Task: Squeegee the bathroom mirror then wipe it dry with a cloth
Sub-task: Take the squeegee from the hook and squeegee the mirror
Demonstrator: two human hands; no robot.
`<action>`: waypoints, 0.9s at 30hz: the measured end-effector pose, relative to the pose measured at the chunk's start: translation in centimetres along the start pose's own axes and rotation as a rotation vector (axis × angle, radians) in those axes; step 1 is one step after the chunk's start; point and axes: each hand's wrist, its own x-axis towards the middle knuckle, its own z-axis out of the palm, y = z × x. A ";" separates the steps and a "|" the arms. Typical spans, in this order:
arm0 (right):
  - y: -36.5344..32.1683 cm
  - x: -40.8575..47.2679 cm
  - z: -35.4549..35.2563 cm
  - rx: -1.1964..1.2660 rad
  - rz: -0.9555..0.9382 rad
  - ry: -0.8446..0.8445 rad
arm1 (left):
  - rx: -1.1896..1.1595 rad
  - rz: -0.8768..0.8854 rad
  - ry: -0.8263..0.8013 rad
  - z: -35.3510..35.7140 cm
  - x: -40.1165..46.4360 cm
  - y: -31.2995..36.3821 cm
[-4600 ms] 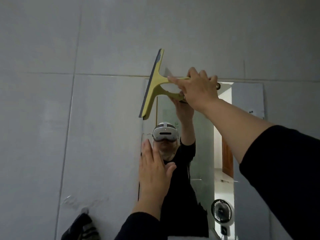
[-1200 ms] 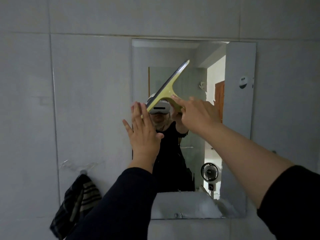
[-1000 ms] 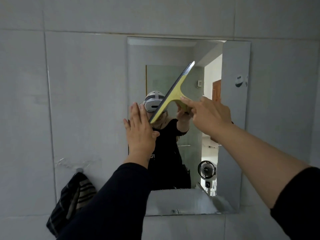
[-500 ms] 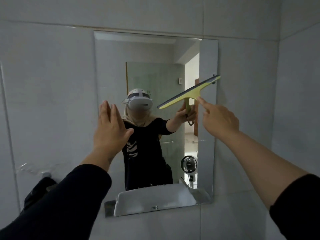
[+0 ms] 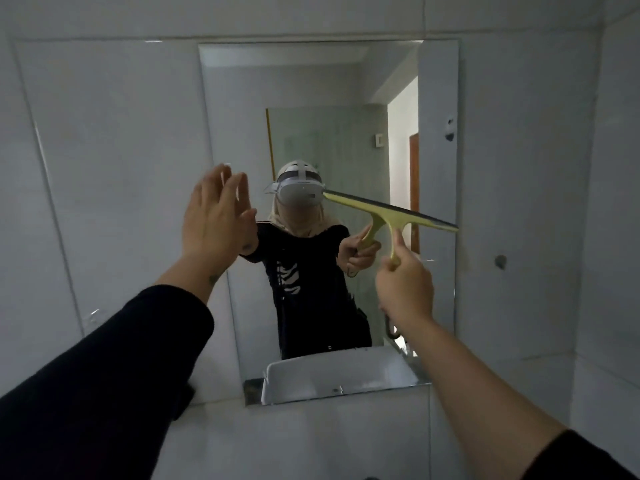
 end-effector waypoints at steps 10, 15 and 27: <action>-2.7 -6.1 8.5 -0.019 -0.187 -0.117 | -0.131 -0.202 -0.112 -0.1 1.0 -1.8; -1.6 -7.1 8.8 -0.180 -0.289 -0.161 | -0.170 -0.241 -0.158 0.6 0.8 -2.1; 1.3 -2.4 1.7 -0.566 -0.448 -0.125 | -0.137 -0.245 -0.116 1.5 0.5 -1.8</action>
